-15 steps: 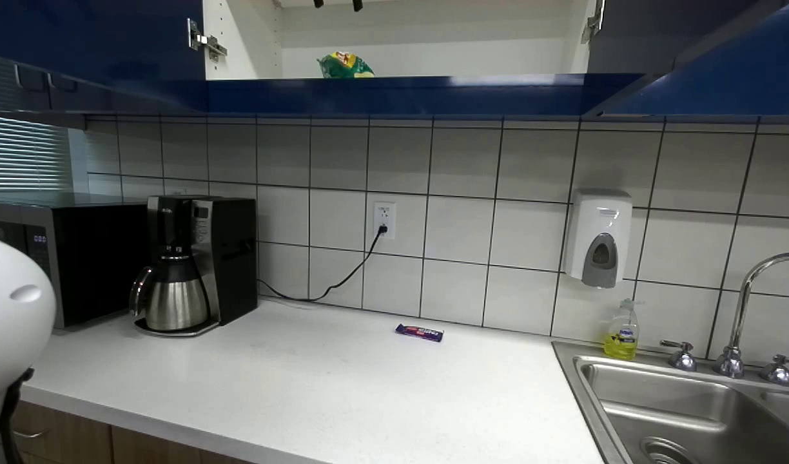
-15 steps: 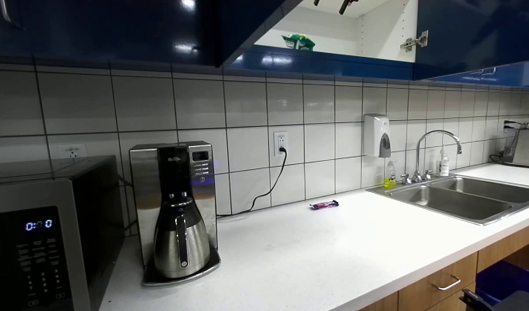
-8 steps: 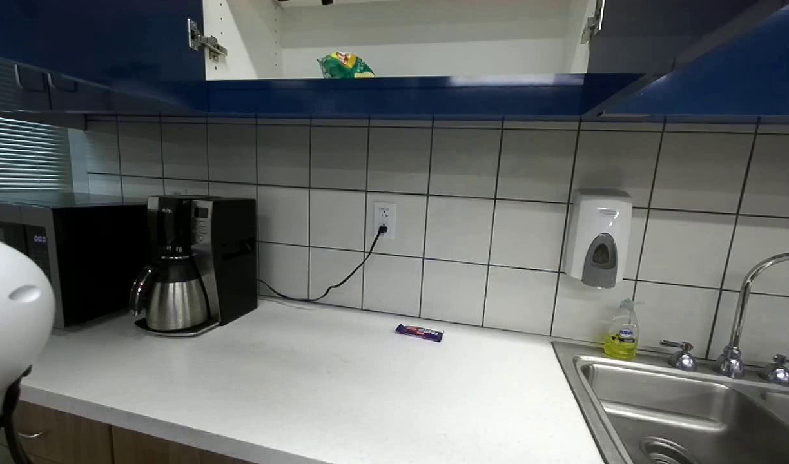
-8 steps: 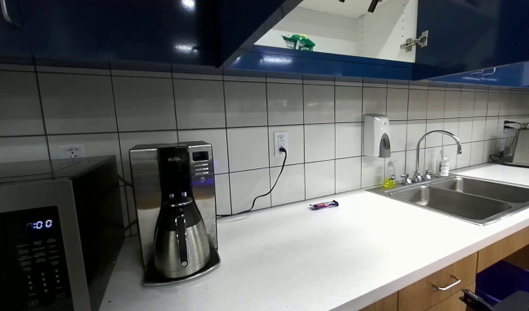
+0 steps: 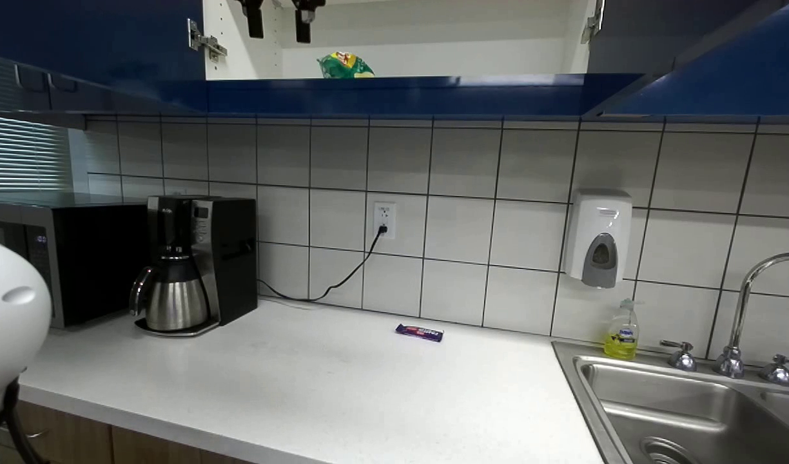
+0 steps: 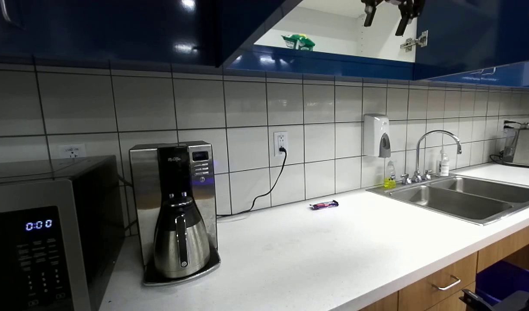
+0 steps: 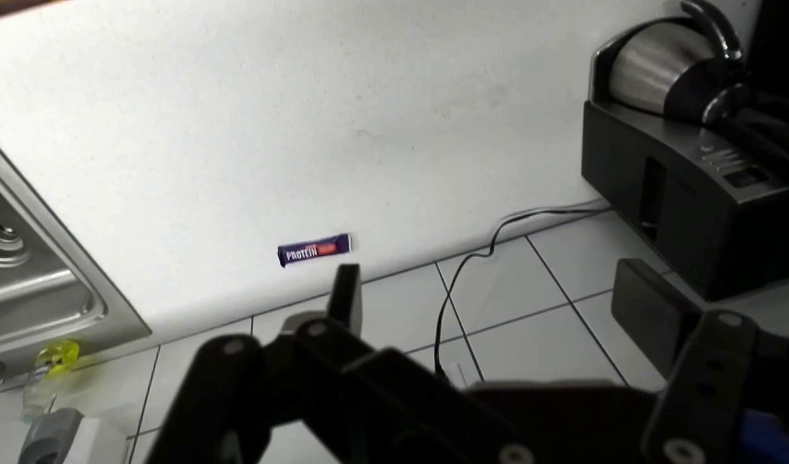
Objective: Put the green packet in the top cabinet
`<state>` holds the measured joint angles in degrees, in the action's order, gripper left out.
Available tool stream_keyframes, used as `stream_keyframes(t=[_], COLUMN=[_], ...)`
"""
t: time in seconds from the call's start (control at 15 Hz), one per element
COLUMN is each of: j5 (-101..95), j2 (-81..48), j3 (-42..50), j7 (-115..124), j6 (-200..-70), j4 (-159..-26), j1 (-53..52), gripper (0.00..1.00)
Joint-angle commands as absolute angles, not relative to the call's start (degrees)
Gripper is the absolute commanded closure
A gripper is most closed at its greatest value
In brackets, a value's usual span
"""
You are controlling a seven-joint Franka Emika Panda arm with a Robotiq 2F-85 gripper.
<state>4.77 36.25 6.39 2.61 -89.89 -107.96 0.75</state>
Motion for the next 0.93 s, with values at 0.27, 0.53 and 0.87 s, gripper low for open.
stream_keyframes(t=[0.27,0.53,0.87], j5=[1.91,-0.28,-3.44], j2=[41.42,43.35,44.32], j3=[6.97,7.05,7.0], j7=[-3.48,-6.38,-8.63], j6=[-89.48,-91.89,-93.99], j4=[-122.55,-130.0,-136.91], j1=[2.85,2.6,2.4], gripper=[0.0,0.0,0.0])
